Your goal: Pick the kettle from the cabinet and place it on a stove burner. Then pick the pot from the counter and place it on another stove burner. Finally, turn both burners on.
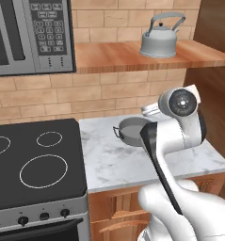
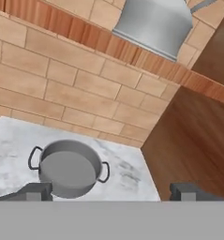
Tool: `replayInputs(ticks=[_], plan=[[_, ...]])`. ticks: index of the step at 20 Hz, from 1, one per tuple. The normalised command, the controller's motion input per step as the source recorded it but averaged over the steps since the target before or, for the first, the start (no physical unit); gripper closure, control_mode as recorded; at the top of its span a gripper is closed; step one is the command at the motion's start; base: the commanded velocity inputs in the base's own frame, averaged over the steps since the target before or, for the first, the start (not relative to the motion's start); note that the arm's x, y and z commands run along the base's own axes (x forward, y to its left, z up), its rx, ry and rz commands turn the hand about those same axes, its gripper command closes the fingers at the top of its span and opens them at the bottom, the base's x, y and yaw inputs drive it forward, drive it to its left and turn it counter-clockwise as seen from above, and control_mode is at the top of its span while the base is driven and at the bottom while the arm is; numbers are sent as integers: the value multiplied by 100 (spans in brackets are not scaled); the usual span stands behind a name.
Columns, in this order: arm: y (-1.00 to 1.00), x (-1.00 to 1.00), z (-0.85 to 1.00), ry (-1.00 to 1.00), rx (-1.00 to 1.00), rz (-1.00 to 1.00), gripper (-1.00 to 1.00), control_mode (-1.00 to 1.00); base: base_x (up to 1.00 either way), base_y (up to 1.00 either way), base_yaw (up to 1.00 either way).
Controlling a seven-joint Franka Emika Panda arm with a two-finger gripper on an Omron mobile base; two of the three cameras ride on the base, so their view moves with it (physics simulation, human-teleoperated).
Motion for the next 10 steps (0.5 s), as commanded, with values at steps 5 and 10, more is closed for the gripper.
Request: replayInputs(ticks=[5,10], plan=[[0,-10,24,-16,-9,-1,-100,-100,0,0,0],[0,0,27,-12,-6,-5,-100,-100,0,0,0]])
